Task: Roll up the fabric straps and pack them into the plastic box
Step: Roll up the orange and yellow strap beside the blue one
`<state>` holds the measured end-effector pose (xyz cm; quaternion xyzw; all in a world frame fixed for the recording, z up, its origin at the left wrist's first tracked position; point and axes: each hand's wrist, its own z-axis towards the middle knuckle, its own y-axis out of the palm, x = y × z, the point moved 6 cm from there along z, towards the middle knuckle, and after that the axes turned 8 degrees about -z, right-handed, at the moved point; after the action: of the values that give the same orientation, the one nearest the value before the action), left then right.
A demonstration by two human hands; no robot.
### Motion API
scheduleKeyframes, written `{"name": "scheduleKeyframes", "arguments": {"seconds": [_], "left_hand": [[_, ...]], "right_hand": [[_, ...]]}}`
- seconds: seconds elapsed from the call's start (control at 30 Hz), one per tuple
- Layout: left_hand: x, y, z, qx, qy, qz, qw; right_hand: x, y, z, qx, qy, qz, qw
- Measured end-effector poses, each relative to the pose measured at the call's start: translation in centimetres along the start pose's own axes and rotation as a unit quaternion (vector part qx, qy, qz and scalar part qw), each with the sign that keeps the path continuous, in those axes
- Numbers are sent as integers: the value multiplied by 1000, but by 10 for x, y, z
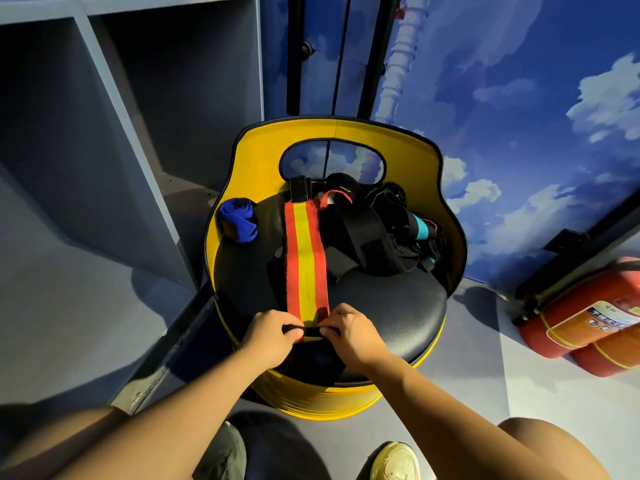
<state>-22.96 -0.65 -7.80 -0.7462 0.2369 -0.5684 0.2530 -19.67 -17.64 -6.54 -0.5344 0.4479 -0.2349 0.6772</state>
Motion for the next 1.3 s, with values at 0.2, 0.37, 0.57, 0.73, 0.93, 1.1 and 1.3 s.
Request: {"name": "scheduleKeyframes", "arguments": {"seconds": [0.2, 0.37, 0.57, 0.73, 0.93, 1.1, 1.3], "left_hand": [[-2, 1, 9, 49, -65, -53, 995], [5, -1, 10, 72, -31, -32, 996], [29, -1, -2, 93, 226, 189, 951], [23, 1, -1, 29, 265, 242, 933], [18, 8, 1, 9, 230, 213, 950], [12, 8, 2, 26, 167, 157, 973], [7, 5, 12, 53, 70, 45, 995]], "right_hand": [[-6, 0, 5, 84, -37, -129, 987], [-10, -3, 2, 152, -144, -203, 956], [-3, 4, -2, 82, -178, -229, 954], [-1, 4, -1, 72, -166, -216, 959], [-2, 5, 0, 67, -147, -212, 964], [2, 7, 6, 31, -96, -202, 974], [7, 4, 18, 26, -32, -97, 994]]}}
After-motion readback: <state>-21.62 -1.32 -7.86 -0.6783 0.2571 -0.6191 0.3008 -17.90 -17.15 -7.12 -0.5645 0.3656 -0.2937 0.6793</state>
